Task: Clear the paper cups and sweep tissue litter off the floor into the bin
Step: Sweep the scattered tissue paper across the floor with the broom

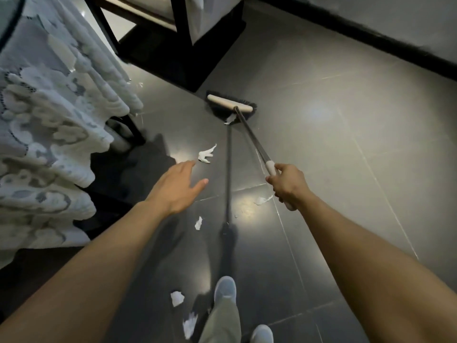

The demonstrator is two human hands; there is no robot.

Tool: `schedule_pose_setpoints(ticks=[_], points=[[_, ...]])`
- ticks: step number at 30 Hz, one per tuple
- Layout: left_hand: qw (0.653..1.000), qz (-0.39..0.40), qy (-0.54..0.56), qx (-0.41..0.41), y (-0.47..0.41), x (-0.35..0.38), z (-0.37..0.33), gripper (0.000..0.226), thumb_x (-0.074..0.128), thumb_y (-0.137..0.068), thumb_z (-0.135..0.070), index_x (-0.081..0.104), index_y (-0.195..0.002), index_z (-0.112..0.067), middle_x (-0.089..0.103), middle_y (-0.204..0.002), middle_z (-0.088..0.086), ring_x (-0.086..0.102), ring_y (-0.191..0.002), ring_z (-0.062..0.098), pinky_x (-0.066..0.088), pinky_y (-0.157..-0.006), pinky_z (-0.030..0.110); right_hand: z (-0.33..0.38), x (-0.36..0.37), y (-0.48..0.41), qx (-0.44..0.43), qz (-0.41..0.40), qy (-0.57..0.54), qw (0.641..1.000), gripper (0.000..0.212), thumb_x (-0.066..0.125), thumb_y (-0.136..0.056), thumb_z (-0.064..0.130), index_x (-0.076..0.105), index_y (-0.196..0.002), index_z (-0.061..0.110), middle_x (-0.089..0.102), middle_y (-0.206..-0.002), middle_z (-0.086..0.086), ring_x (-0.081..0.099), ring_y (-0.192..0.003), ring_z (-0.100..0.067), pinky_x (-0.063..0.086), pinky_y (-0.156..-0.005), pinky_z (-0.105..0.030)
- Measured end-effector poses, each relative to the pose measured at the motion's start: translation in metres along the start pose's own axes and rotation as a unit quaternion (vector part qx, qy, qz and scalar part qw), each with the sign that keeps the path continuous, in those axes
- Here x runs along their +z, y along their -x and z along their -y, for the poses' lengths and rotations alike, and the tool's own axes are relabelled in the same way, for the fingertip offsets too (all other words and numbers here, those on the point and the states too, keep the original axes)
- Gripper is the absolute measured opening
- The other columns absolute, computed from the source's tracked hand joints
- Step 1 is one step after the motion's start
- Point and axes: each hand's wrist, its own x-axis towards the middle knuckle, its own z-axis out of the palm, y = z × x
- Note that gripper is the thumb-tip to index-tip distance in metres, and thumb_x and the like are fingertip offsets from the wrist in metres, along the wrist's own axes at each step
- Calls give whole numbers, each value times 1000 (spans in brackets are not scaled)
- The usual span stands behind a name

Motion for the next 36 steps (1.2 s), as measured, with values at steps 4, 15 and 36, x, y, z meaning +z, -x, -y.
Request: schedule_pose_setpoints(ticks=[4, 15, 36], points=[[1000, 13, 5, -17, -16, 21, 21, 65, 44, -95, -46, 25, -147, -13, 29, -153, 7, 24, -141, 22, 20, -113, 32, 0, 20, -33, 53, 49, -58, 996, 51, 50, -96, 4, 36, -145, 11, 53, -92, -17, 44, -52, -16, 40, -35, -17], [999, 36, 14, -21, 7, 45, 37, 65, 46, -95, -44, 25, -147, -11, 28, -153, 7, 24, -141, 22, 21, -113, 33, -40, 52, -3, 120, 160, -54, 978, 50, 29, -99, 9, 25, -143, 32, 41, -78, -9, 40, -50, -12, 36, -38, -19], [993, 88, -79, 21, 261, 105, 71, 65, 42, -95, -49, 27, -146, -13, 37, -147, 10, 35, -135, 25, 30, -111, 37, -213, 161, 311, 62, 32, -66, 995, 54, 41, -97, 14, 32, -147, 30, 56, -95, -18, 48, -50, -17, 37, -35, -19]])
